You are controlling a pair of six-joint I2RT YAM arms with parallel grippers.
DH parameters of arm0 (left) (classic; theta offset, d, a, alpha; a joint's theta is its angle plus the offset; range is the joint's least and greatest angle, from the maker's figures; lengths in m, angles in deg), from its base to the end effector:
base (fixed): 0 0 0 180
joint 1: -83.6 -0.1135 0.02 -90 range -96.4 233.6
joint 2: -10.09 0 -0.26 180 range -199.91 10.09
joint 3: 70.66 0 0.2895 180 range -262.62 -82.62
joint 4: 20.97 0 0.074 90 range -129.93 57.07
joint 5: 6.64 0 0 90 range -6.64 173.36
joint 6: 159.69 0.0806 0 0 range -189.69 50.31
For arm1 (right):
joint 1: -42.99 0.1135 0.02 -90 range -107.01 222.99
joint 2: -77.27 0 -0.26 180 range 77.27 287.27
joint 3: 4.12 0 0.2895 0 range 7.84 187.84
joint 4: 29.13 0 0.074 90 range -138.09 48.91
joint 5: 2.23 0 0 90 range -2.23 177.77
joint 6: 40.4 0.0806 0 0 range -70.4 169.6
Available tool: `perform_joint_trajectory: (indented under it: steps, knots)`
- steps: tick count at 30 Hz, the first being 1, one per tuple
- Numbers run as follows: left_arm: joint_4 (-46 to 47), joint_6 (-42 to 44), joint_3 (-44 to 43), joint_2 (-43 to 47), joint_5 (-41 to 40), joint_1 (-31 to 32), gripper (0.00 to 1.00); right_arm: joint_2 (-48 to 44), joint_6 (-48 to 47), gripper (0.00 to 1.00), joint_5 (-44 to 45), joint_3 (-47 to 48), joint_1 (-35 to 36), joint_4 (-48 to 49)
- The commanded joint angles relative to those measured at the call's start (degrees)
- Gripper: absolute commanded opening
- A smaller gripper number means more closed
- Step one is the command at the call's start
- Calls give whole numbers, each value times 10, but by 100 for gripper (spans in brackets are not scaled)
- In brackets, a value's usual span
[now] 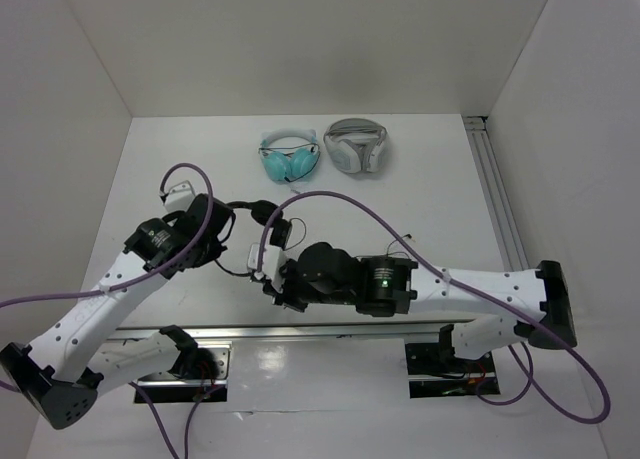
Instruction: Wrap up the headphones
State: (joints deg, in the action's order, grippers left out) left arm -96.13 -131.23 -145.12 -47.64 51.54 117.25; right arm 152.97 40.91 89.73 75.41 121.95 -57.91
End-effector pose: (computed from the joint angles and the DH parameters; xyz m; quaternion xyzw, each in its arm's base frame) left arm 0.2175 -0.0937 0.2953 -0.2954 0.8802 -0.0153 0.3712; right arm 0.0764 0.3771 0.3196 -0.5771 0.6146 0.2976 0.4479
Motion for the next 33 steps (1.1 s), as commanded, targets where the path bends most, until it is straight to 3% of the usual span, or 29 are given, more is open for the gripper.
perform_joint_trajectory:
  steps: [1, 6, 8, 14, 18, 22, 23, 26, 33]
  knots:
    - [-28, 6, -50, -8, -63, -8, 0, -52, 33, 0, 187, 1, 26, -32]
    - [-26, 51, -50, -21, -69, -8, 0, -44, 39, 0, 368, 54, 41, -101]
    - [10, 110, -35, -16, -44, -8, 0, -26, 39, 0, 410, 70, 41, -130]
    - [18, 173, -23, 16, -53, -8, 0, -12, 46, 0, 592, 85, 41, -150]
    - [-14, 184, -43, 16, -84, -8, 0, -37, 6, 0, 668, 58, 41, -84]
    - [23, 243, -43, 22, -26, -8, 0, -49, -110, 0, 728, 38, 41, 31]
    - [34, 271, -34, 22, -9, -8, 0, -57, -133, 0, 728, 38, 41, 87]
    - [76, 322, -15, 22, 68, -8, 0, -78, -179, 0, 697, 32, 41, 135]
    - [116, 373, -14, -32, 173, 63, 0, -86, -200, 0, 537, 81, 41, 77]
